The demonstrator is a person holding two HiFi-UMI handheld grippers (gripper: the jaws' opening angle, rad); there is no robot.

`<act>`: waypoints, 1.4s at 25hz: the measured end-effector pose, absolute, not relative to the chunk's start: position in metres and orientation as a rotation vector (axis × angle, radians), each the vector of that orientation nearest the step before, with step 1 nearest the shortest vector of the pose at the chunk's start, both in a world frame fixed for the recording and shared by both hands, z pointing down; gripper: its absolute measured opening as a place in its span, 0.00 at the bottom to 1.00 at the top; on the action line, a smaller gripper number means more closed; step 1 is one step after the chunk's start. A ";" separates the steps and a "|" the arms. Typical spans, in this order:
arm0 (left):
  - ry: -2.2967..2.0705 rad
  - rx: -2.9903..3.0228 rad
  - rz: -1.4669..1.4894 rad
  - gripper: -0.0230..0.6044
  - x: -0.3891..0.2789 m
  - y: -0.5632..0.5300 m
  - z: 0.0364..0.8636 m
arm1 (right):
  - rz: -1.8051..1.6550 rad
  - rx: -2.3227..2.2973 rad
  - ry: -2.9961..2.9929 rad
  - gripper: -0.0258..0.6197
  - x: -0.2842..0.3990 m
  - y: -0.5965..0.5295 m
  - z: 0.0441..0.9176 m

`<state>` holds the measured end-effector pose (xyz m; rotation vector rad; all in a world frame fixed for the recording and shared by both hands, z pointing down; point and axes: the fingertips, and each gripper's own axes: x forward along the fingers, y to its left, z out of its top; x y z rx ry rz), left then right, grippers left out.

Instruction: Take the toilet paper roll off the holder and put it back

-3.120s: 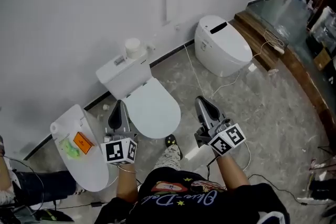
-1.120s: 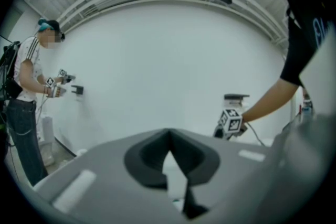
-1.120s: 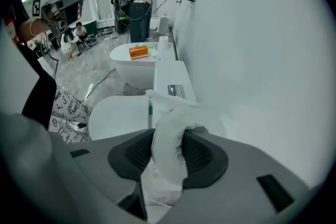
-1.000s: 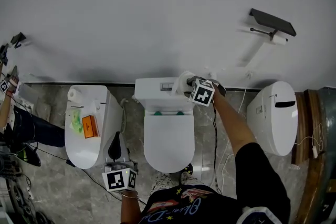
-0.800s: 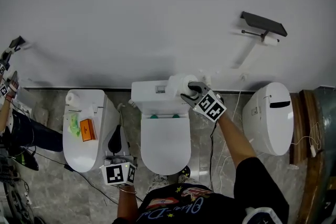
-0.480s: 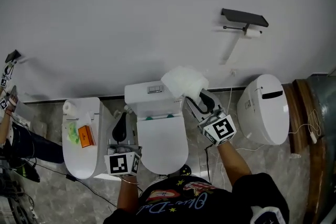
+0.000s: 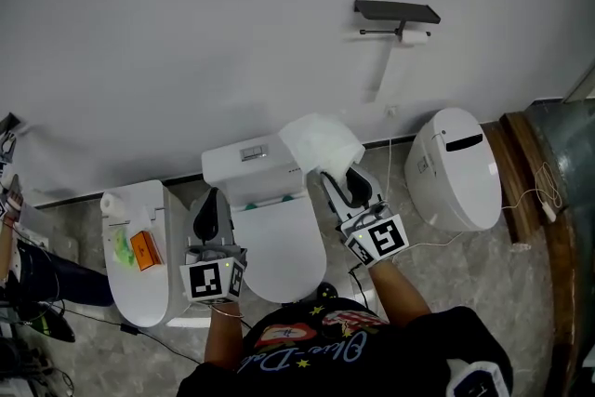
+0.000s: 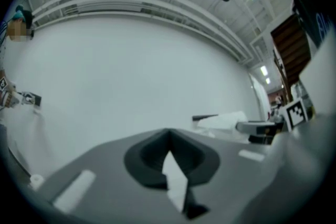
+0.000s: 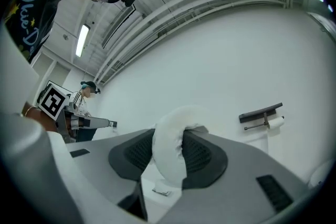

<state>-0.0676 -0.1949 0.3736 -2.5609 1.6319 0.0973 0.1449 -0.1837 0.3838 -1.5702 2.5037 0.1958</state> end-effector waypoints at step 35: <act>2.017 -2.380 0.016 0.03 -0.167 -0.167 0.411 | -0.023 -1.353 3.446 0.28 0.118 -0.351 0.518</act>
